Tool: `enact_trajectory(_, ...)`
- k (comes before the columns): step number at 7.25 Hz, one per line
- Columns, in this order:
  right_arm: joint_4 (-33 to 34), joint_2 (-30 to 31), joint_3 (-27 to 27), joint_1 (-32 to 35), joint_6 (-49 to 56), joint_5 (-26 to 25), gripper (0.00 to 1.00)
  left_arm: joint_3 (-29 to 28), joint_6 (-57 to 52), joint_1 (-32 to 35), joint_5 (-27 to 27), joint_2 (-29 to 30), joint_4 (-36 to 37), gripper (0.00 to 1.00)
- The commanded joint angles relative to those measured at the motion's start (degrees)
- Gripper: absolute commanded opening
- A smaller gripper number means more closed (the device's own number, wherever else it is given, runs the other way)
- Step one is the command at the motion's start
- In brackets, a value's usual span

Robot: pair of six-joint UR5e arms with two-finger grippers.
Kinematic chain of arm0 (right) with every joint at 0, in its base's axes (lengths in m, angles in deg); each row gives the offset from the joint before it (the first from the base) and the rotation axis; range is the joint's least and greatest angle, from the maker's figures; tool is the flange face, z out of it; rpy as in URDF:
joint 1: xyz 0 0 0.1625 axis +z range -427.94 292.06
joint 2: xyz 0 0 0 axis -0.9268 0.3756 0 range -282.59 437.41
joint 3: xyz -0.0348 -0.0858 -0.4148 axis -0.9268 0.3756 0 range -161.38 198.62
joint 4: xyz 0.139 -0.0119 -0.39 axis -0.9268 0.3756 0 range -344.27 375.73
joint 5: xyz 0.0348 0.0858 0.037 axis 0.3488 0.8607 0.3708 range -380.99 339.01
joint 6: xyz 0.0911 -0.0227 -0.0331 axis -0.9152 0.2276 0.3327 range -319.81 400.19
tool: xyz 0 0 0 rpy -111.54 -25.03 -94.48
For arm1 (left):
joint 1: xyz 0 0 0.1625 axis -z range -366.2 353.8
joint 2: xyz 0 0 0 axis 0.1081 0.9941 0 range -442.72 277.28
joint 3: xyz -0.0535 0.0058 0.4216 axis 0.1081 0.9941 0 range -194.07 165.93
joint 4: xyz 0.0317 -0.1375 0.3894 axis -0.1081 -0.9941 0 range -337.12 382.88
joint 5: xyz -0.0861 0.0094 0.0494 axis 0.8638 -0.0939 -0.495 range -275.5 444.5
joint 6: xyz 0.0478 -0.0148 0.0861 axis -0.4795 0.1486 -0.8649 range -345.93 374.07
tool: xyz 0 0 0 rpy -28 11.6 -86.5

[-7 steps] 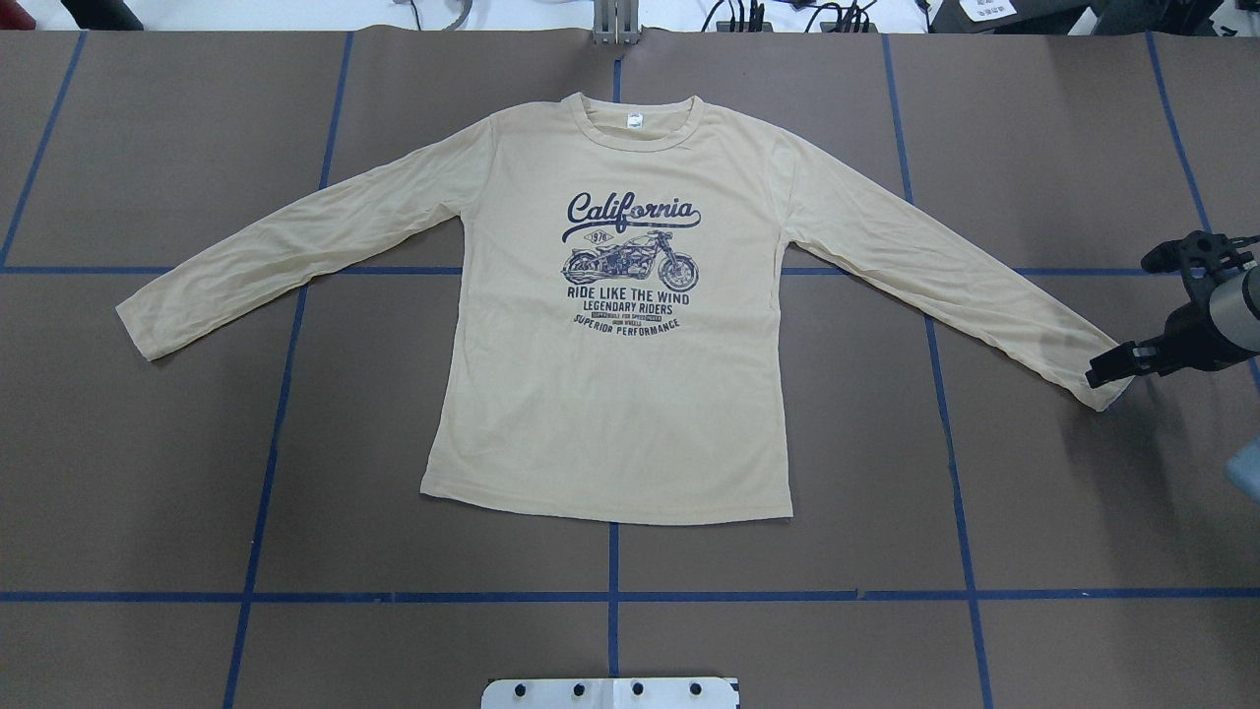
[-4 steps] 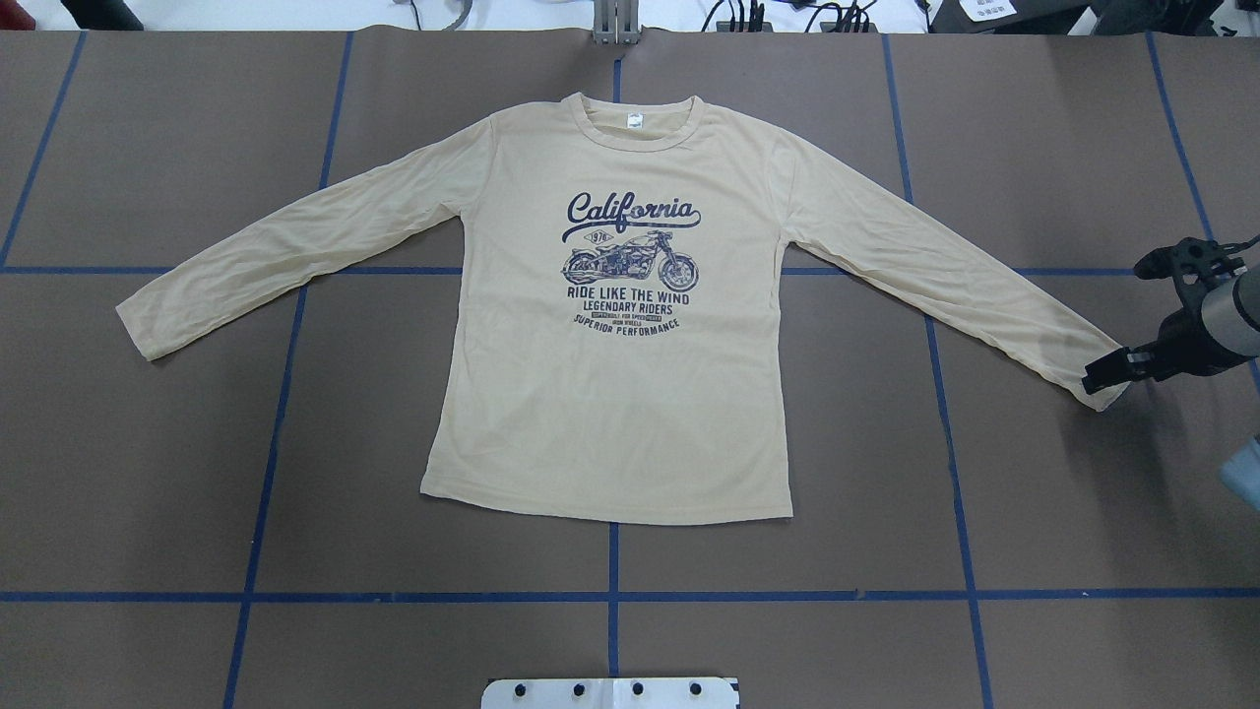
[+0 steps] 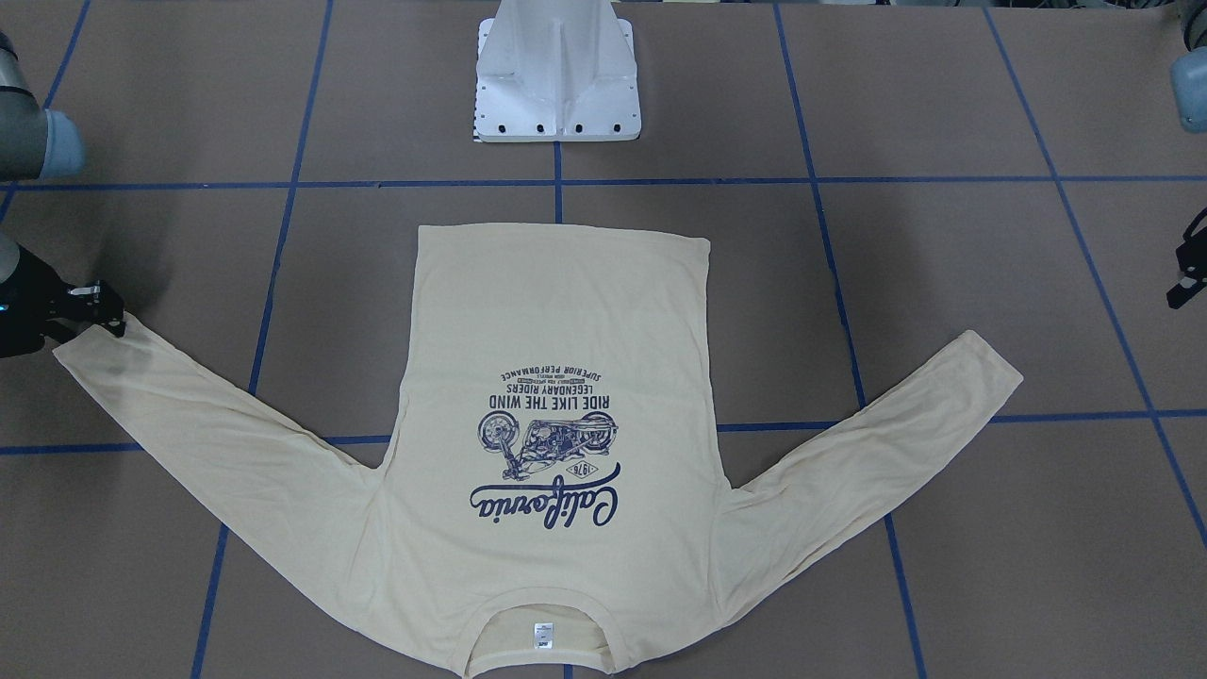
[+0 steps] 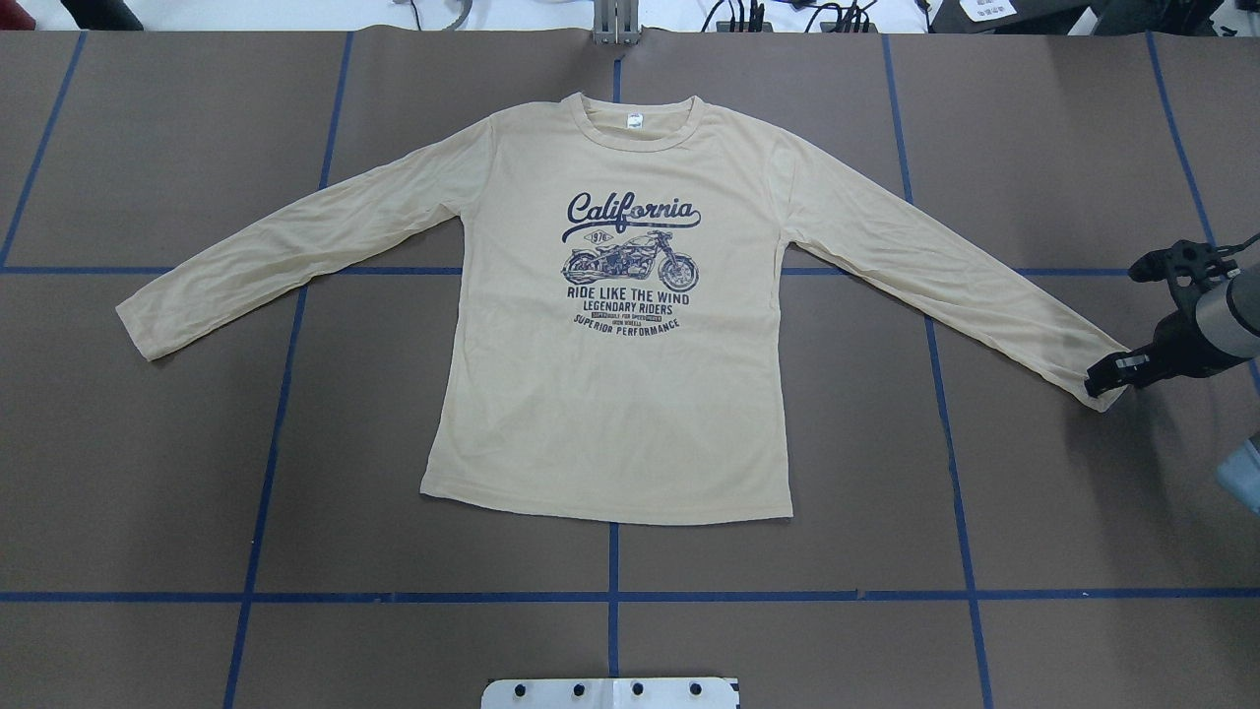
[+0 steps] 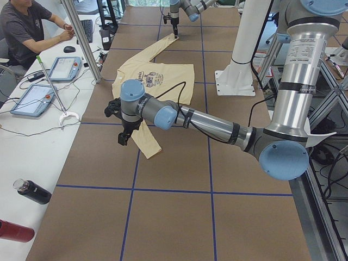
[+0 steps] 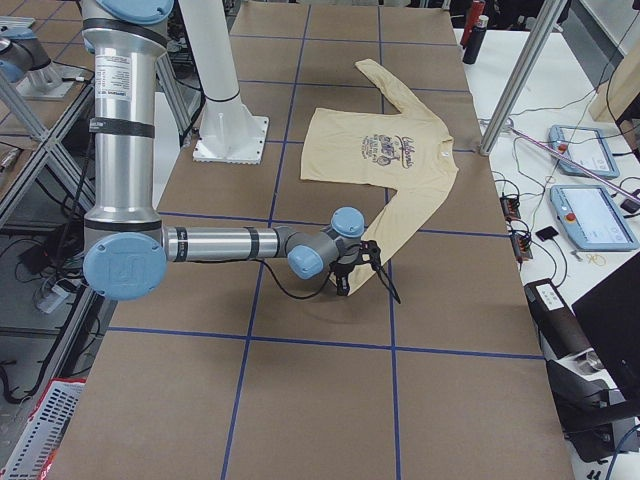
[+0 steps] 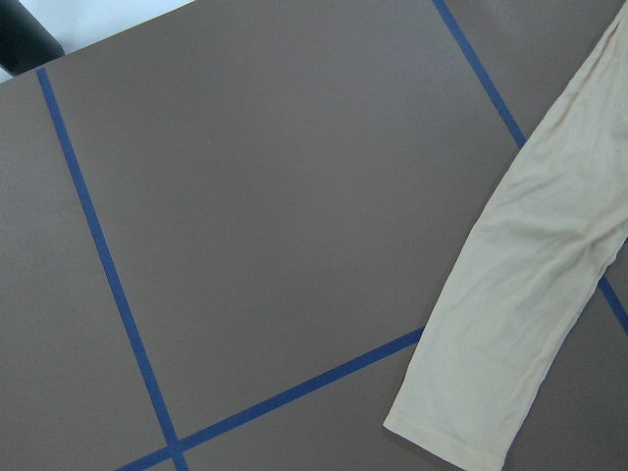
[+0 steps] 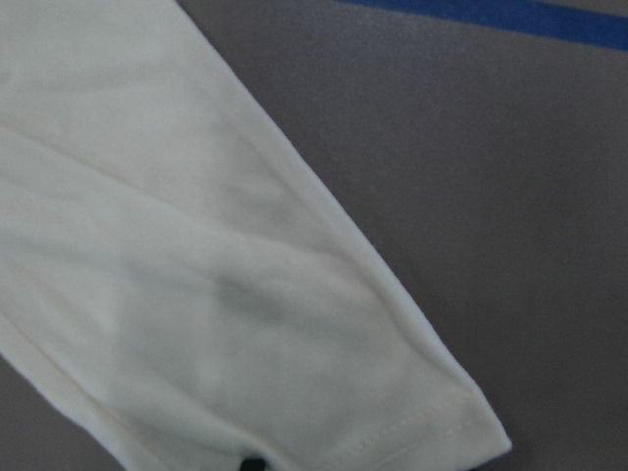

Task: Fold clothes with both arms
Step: 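Lower the right gripper onto the cuff of the sleeve nearest it and grasp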

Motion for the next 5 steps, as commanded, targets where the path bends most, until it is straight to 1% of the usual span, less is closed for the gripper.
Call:
enact_trajectory(1,-0.03,-0.22,-0.44,-0.1,0.09,0.12,0.0,1.23,0.1,0.0,-0.07,-0.25,0.18,1.0)
enact_trajectory(2,-0.03,-0.31,-0.88,-0.01,0.09,0.56,0.0,1.23,0.1,0.0,-0.07,-0.25,0.19,1.0)
enact_trajectory(3,-0.03,-0.57,-1.06,0.07,0.09,2.48,0.0,1.23,0.1,0.0,-0.07,-0.25,0.19,1.0)
enact_trajectory(5,-0.03,-0.49,-1.93,1.12,0.0,2.76,0.0,1.14,0.1,0.0,-0.07,-0.25,0.19,1.0)
